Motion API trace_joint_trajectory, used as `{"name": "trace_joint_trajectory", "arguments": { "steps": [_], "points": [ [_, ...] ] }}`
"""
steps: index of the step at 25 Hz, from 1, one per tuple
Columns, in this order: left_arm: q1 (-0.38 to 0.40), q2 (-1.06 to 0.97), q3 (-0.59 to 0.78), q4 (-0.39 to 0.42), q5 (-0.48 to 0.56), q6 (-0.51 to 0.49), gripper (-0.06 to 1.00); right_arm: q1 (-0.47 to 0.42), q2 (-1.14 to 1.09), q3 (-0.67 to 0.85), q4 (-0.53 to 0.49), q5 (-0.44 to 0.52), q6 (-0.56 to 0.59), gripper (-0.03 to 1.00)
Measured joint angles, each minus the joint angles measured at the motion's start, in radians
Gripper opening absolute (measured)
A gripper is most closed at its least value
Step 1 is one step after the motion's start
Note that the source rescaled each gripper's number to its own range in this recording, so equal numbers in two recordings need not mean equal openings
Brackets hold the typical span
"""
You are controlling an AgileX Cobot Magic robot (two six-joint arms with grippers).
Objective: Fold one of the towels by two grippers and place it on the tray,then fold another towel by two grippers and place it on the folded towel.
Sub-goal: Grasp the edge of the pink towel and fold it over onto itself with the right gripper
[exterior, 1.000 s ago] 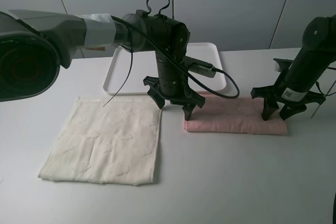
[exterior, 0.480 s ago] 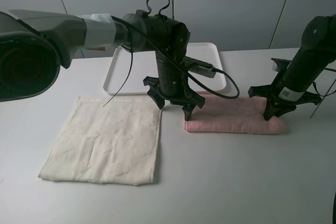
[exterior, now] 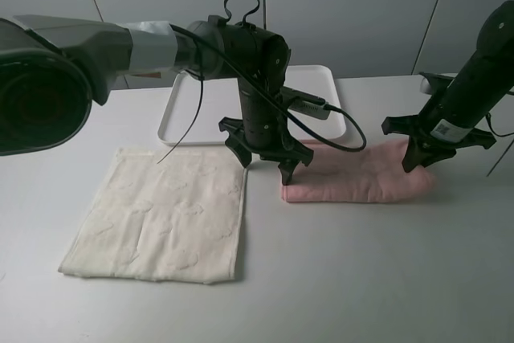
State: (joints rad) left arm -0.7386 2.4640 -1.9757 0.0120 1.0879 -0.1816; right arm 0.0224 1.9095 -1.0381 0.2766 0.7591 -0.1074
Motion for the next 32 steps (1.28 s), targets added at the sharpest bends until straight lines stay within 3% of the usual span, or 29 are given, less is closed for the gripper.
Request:
{"name": "trace_joint_trajectory", "arguments": {
  "steps": [7,15,32],
  "points": [
    [0.0,0.0,0.0,0.0,0.003,0.0,0.97,-0.001,-0.033,0.001,0.169,0.06,-0.061,0.05],
    [0.0,0.0,0.0,0.0,0.003,0.0,0.97,-0.001,-0.035,0.003,0.564,0.124,-0.294,0.05],
    [0.01,0.0,0.0,0.002,0.024,-0.004,0.97,0.086,0.078,0.005,0.813,0.097,-0.501,0.04]
  ]
}}
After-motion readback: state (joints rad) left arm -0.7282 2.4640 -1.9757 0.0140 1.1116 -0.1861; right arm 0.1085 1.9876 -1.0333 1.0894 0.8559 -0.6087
